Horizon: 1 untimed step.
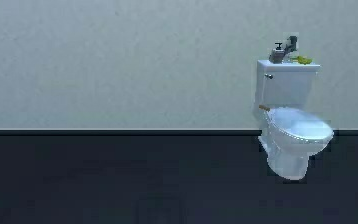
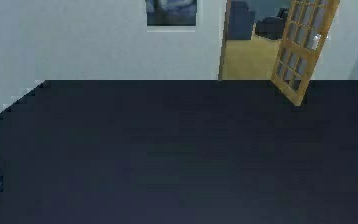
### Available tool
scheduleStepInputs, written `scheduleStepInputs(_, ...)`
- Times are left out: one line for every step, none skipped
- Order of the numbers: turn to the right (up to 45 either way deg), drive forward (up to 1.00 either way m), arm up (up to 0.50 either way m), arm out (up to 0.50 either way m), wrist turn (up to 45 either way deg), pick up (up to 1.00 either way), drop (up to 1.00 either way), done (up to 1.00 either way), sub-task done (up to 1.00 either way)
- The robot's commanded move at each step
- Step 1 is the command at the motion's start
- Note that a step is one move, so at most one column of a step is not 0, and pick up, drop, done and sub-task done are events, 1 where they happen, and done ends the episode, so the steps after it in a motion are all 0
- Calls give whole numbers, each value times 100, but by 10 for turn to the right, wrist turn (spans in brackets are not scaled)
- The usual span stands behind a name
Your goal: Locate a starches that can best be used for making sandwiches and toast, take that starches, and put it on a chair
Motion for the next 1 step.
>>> scheduleStepInputs(-450,0,0,0,0,0,0,0,0)
